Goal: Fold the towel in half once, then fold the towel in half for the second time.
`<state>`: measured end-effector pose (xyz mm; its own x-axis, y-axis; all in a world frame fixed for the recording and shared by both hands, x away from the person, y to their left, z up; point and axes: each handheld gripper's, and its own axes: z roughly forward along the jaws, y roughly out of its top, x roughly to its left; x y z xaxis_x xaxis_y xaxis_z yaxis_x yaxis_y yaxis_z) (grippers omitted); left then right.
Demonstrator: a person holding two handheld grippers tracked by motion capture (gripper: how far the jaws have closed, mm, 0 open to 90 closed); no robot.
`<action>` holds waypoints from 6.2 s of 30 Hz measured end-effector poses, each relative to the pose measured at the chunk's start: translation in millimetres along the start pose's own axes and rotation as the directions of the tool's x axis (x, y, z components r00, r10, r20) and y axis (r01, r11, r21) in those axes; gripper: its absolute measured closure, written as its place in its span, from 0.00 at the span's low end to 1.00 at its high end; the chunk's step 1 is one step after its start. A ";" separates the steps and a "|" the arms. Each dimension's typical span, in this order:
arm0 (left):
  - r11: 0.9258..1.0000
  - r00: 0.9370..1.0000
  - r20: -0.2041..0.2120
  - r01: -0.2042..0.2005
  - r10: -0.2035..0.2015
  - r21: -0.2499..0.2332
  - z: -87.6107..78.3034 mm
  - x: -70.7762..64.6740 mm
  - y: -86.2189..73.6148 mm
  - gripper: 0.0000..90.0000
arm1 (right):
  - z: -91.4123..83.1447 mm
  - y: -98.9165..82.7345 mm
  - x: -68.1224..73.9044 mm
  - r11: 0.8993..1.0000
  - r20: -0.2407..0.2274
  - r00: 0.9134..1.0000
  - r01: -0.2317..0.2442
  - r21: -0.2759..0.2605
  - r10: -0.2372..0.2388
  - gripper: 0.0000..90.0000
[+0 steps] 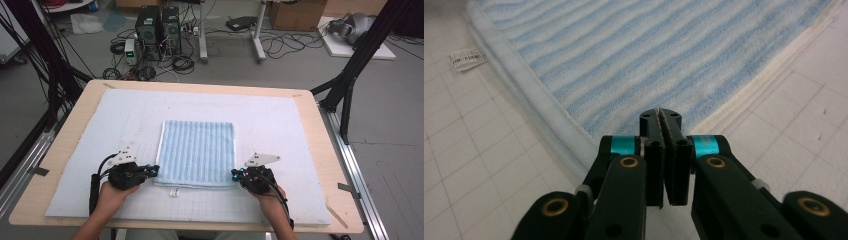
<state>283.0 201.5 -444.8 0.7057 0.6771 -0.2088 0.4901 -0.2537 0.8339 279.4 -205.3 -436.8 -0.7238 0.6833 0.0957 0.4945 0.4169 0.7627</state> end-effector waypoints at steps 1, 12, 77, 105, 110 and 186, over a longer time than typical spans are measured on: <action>1.000 1.000 -0.014 0.015 -0.014 0.008 0.2 1.2 0.0 0.91 | 0.7 0.1 0.5 1.000 -0.002 1.000 -0.007 0.000 0.007 0.82; 0.995 0.998 -0.031 -0.049 0.052 0.082 12.1 -8.0 -1.1 0.99 | 15.3 2.7 7.9 0.998 -0.008 0.999 0.046 0.044 -0.046 0.97; 0.950 0.999 -0.035 0.013 -0.025 -0.313 -22.7 36.3 29.3 0.22 | -32.6 1.4 -28.7 0.987 0.198 0.977 -0.054 -0.154 0.084 0.13; 0.963 0.997 -0.042 0.045 -0.058 -0.266 -16.4 44.0 29.9 0.21 | -37.1 1.6 -37.4 0.986 0.218 0.972 -0.059 -0.157 0.093 0.12; 0.965 0.996 -0.056 0.052 -0.069 -0.257 -9.9 53.0 38.5 0.21 | -36.7 2.1 -38.3 0.985 0.212 0.973 -0.061 -0.160 0.095 0.12; 0.998 0.997 -0.059 0.055 -0.055 0.005 93.8 117.6 84.7 0.96 | 91.4 88.6 -121.1 0.986 0.137 0.978 -0.163 0.032 0.157 0.48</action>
<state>455.6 194.8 -446.6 0.6463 0.7296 -0.2237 0.5309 -0.2193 0.8185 454.8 -196.4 -439.3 -0.5642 0.8161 0.1253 0.6209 0.3193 0.7159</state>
